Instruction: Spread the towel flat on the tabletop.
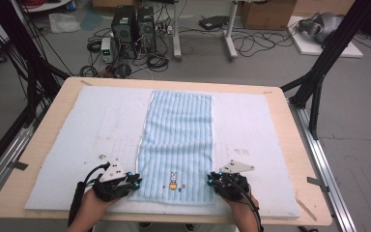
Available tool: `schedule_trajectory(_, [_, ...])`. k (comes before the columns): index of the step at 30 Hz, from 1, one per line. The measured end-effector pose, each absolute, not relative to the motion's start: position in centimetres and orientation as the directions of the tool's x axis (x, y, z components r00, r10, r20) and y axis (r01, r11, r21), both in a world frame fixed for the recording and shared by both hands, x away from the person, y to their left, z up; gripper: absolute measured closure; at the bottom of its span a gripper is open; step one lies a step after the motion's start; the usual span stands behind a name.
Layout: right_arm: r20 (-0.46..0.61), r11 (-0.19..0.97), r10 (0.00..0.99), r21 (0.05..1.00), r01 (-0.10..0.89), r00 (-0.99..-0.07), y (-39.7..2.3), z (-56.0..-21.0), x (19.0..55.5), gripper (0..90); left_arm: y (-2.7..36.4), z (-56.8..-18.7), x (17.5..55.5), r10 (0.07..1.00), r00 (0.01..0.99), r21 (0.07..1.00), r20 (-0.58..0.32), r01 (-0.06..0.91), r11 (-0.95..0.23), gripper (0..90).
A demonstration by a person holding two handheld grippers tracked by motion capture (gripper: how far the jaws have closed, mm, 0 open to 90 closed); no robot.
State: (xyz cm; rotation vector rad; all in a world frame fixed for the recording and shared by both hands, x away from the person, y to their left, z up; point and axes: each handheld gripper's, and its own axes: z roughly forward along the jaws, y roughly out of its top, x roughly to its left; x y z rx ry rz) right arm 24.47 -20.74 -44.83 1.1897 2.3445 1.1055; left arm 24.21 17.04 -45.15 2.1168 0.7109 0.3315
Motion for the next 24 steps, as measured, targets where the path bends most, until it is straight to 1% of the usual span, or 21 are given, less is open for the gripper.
schedule_trajectory(2, [0.091, 0.365, 0.779, 0.739, 0.566, -0.621, -20.7, -44.8, 24.3, 85.6, 17.3, -45.2, 24.0, 0.591, 0.805, 0.801, -0.056, 0.389, -0.454, 86.1])
schedule_trajectory(6, [0.12, 0.358, 0.772, 0.73, 0.582, -0.624, -20.9, -44.7, 23.7, 85.7, 18.1, -45.2, 23.2, 0.579, 0.807, 0.8, -0.118, 0.422, -0.427, 86.3])
schedule_trajectory(8, [0.135, 0.364, 0.76, 0.721, 0.589, -0.636, -20.9, -44.6, 23.1, 85.7, 18.5, -45.2, 22.5, 0.566, 0.814, 0.798, -0.13, 0.424, -0.428, 86.3])
schedule_trajectory(12, [0.131, 0.4, 0.736, 0.708, 0.582, -0.665, -20.8, -44.4, 21.7, 85.7, 19.0, -45.2, 21.3, 0.544, 0.825, 0.797, -0.152, 0.428, -0.426, 86.3])
schedule_trajectory(16, [0.154, 0.413, 0.717, 0.692, 0.592, -0.68, -21.2, -44.1, 20.2, 85.7, 19.4, -45.2, 20.0, 0.501, 0.846, 0.794, -0.182, 0.428, -0.433, 86.2])
schedule_trajectory(19, [0.146, 0.43, 0.714, 0.68, 0.594, -0.684, -21.4, -44.0, 19.3, 85.6, 19.3, -45.2, 19.3, 0.469, 0.861, 0.788, -0.198, 0.424, -0.446, 85.4])
schedule_trajectory(20, [0.145, 0.428, 0.718, 0.679, 0.596, -0.681, -21.6, -44.0, 19.0, 84.9, 19.2, -45.3, 19.2, 0.468, 0.86, 0.79, -0.205, 0.427, -0.44, 82.6])
schedule_trajectory(21, [0.139, 0.427, 0.723, 0.681, 0.595, -0.677, -21.7, -44.0, 18.9, 81.0, 19.2, -45.2, 19.2, 0.488, 0.847, 0.795, -0.211, 0.439, -0.419, 74.4])
schedule_trajectory(22, [0.144, 0.411, 0.732, 0.687, 0.6, -0.666, -21.8, -43.9, 18.8, 73.4, 19.3, -45.1, 19.3, 0.516, 0.83, 0.798, -0.21, 0.451, -0.4, 58.7])
schedule_trajectory(23, [0.156, 0.387, 0.743, 0.694, 0.607, -0.651, -22.0, -43.8, 18.9, 70.1, 19.4, -44.9, 19.6, 0.538, 0.818, 0.809, -0.203, 0.45, -0.378, 53.5])
schedule_trajectory(24, [0.162, 0.362, 0.754, 0.706, 0.609, -0.636, -22.2, -43.7, 19.0, 65.4, 19.6, -44.7, 19.9, 0.558, 0.807, 0.821, -0.195, 0.445, -0.358, 52.3])
